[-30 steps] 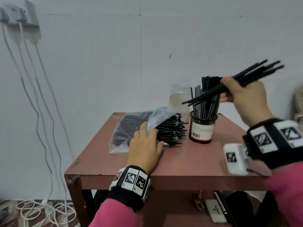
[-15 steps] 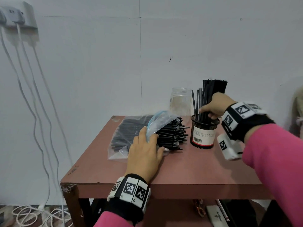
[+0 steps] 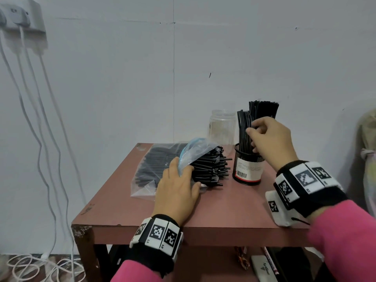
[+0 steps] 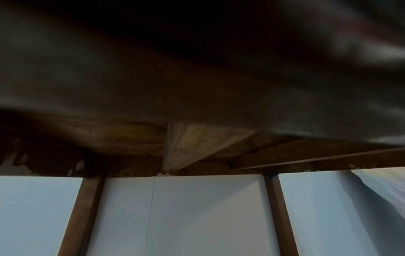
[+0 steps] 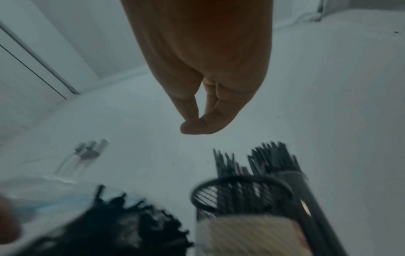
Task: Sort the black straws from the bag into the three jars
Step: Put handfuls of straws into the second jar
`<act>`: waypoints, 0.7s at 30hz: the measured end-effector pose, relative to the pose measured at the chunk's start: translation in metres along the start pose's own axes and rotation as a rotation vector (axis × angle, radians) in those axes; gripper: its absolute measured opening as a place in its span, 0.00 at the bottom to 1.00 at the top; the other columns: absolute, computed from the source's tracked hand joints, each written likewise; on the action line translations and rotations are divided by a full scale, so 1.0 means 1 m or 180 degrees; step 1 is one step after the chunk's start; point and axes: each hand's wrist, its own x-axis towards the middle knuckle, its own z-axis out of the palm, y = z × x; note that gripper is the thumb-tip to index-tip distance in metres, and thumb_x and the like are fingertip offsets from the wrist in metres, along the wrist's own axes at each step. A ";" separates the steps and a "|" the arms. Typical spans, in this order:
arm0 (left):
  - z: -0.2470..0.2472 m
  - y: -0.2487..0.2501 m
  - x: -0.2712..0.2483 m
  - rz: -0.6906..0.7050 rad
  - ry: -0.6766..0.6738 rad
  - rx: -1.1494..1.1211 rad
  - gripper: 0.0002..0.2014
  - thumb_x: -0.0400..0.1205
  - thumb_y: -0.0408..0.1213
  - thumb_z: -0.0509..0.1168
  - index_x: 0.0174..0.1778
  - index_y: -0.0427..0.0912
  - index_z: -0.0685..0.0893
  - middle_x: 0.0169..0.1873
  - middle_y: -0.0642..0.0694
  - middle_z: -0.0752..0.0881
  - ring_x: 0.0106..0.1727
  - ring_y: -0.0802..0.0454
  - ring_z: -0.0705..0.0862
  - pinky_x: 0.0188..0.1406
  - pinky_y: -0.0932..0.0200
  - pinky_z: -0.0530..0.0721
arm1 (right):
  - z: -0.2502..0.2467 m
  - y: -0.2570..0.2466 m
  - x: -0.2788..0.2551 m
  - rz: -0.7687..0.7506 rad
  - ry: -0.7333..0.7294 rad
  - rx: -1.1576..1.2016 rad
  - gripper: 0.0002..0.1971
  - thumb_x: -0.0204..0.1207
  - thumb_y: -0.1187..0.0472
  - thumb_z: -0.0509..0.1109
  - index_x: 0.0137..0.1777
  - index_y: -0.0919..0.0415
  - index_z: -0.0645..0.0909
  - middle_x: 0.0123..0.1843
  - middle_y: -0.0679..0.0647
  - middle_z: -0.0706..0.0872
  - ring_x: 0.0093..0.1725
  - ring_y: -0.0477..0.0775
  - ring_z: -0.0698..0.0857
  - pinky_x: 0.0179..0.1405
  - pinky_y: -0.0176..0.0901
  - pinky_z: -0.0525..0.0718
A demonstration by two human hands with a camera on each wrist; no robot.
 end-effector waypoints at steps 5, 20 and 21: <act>-0.001 0.001 -0.001 -0.0020 0.0041 -0.0275 0.27 0.82 0.51 0.62 0.77 0.49 0.65 0.80 0.44 0.57 0.76 0.45 0.66 0.72 0.49 0.73 | 0.008 -0.028 -0.037 -0.0186 -0.0612 0.0127 0.05 0.80 0.63 0.65 0.48 0.56 0.83 0.39 0.54 0.86 0.28 0.41 0.85 0.28 0.32 0.83; -0.002 -0.001 -0.003 0.0411 0.0239 -0.1038 0.38 0.78 0.44 0.70 0.81 0.53 0.57 0.80 0.49 0.54 0.75 0.52 0.67 0.61 0.67 0.69 | 0.076 0.025 -0.104 0.1020 -0.0755 0.1414 0.13 0.72 0.62 0.79 0.46 0.55 0.75 0.38 0.57 0.82 0.33 0.55 0.86 0.40 0.53 0.88; -0.003 -0.001 -0.002 0.0416 0.0226 -0.1006 0.37 0.79 0.44 0.70 0.81 0.54 0.59 0.81 0.48 0.54 0.76 0.51 0.66 0.63 0.66 0.70 | 0.078 0.027 -0.106 0.0924 -0.0670 0.1476 0.12 0.71 0.62 0.79 0.46 0.54 0.77 0.38 0.56 0.82 0.33 0.55 0.86 0.41 0.55 0.89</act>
